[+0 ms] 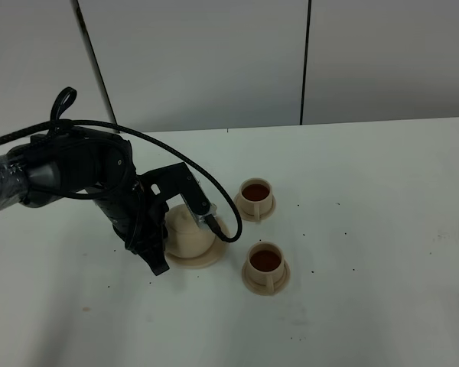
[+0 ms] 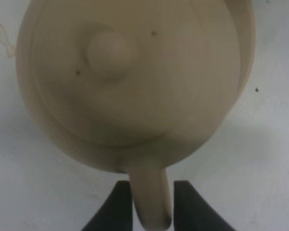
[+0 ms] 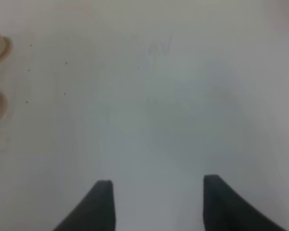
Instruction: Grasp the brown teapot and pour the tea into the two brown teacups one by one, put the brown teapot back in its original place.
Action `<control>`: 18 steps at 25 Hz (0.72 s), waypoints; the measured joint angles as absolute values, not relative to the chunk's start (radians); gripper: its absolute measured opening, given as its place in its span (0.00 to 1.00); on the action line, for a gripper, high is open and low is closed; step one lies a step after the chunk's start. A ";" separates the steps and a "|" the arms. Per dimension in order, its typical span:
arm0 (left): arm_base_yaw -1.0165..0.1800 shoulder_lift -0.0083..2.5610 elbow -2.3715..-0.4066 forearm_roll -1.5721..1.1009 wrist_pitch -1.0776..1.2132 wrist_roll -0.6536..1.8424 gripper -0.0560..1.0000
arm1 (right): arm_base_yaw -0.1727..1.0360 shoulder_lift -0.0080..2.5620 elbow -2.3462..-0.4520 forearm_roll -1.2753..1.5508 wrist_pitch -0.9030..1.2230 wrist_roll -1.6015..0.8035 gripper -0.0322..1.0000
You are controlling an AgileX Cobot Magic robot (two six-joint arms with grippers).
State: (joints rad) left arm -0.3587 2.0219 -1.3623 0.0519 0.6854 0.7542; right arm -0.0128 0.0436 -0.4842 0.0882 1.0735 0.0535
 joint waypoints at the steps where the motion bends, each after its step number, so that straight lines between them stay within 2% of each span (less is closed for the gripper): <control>1: -0.359 2.022 -1.362 0.052 0.685 0.754 0.32 | -0.013 0.044 -0.484 0.088 1.074 0.054 0.43; 18: -0.359 2.022 -1.362 0.051 0.694 0.778 0.32 | -0.013 0.044 -0.484 0.088 1.074 0.054 0.43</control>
State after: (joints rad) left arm -0.3587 2.0219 -1.3623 0.0507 0.6939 0.7778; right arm -0.0128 0.0436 -0.4842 0.0882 1.0735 0.0535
